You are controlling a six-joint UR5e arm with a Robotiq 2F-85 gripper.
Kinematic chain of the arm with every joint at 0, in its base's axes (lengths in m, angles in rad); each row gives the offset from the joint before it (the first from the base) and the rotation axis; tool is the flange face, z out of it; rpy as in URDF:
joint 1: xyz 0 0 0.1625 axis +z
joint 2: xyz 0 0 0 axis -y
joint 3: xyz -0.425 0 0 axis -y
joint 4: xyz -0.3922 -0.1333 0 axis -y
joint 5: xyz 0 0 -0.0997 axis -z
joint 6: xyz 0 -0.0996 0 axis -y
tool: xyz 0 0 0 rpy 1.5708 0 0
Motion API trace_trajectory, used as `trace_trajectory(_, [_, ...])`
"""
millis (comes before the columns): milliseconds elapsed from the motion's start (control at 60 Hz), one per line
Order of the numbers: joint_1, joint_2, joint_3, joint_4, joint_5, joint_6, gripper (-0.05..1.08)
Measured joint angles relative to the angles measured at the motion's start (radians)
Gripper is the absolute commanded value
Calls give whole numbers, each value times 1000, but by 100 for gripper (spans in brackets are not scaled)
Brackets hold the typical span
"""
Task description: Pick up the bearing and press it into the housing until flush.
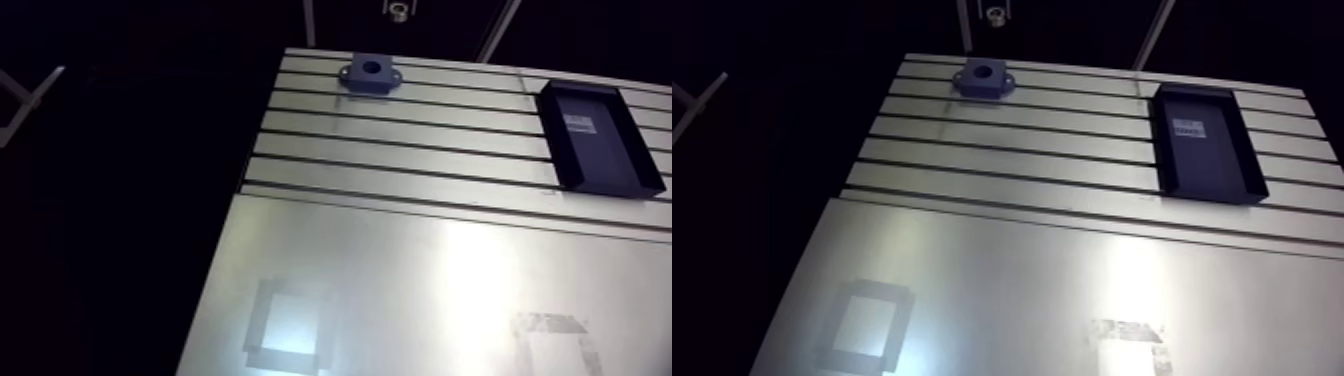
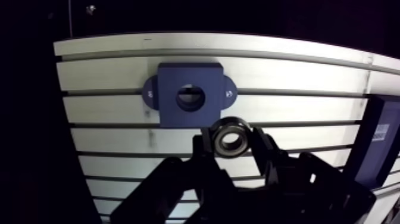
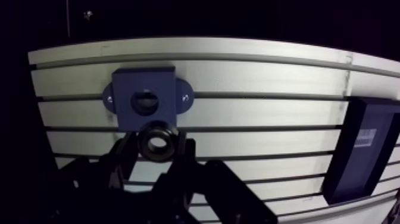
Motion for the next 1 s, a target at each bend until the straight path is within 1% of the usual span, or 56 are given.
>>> trace_trajectory(417, [20, 42, 2, -34, -2, -6, 63])
trace_trajectory(833, [35, 59, 10, -43, -1, -9, 63])
trace_trajectory(1000, [42, 68, 15, -63, -1, -10, 63])
